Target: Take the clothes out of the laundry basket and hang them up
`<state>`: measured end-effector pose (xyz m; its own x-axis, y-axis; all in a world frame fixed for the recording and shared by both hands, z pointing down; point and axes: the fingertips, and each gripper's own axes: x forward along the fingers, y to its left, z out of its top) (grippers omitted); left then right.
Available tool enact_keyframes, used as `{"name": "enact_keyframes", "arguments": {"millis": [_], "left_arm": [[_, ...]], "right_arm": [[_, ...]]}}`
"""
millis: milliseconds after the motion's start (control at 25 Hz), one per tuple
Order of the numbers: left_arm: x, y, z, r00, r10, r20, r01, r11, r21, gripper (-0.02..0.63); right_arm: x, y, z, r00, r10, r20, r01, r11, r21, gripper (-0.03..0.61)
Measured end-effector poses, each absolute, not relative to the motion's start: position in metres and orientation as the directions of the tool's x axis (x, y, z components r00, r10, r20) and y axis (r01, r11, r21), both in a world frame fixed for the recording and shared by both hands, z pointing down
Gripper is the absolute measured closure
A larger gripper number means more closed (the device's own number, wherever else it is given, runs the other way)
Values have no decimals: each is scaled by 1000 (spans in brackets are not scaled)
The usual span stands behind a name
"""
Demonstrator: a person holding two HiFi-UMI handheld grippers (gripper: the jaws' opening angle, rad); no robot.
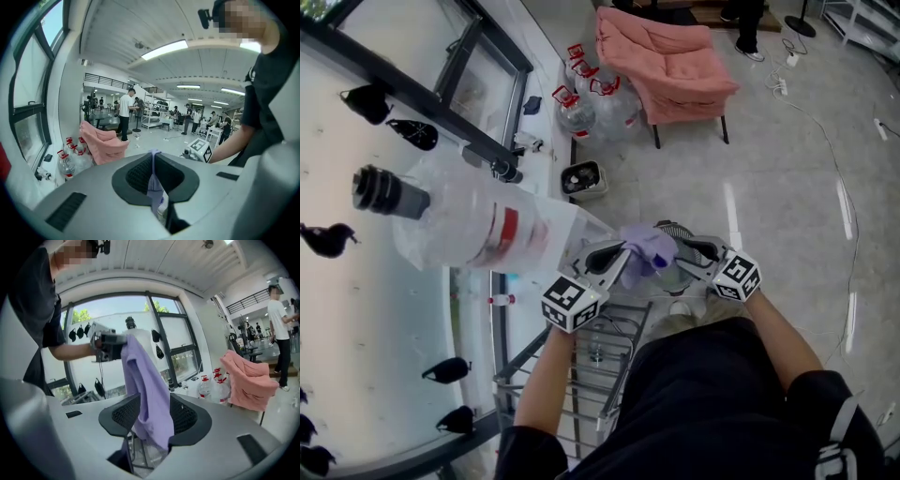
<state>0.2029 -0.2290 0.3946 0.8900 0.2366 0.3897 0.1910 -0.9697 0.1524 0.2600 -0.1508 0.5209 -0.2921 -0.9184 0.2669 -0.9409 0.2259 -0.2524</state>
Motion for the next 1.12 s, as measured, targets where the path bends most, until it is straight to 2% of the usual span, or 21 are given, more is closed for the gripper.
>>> {"name": "enact_keyframes", "arguments": {"millis": [160,280,440,480,560,720,840,960,1120], "left_arm": [[197,-230,353,917,190,351,150,-979,138,598],[197,-224,323,932,149,330,112,-986,126,598],[193,-221,299,941,50,334,31,-998,62,598],[190,-224,298,939,9,344,-4,-999,38,598],[178,-229,301,925,-71,372,-75,-997,-5,598],[138,-235,308,897,-216,387,-243,-970,23,598],[102,-217,311,846,-326,422,-359,-933,-2,598],[67,-184,311,781,-448,435,-486,-873,-25,598],[22,-152,309,702,-591,398,-659,-750,48,598]], "right_arm": [[240,-149,568,-330,-861,388,-941,264,-213,376],[221,-158,592,-349,-851,393,-928,254,-273,370],[228,-170,600,-297,-867,401,-943,199,-267,371],[237,-171,595,-291,-873,393,-946,200,-256,413],[256,-171,580,-285,-890,355,-949,211,-234,557],[302,-166,540,-310,-912,268,-942,257,-214,569],[323,-167,503,-414,-883,222,-907,380,-180,569],[326,-172,457,-544,-819,180,-838,524,-150,571],[304,-170,406,-659,-737,148,-752,646,-130,572]]}}
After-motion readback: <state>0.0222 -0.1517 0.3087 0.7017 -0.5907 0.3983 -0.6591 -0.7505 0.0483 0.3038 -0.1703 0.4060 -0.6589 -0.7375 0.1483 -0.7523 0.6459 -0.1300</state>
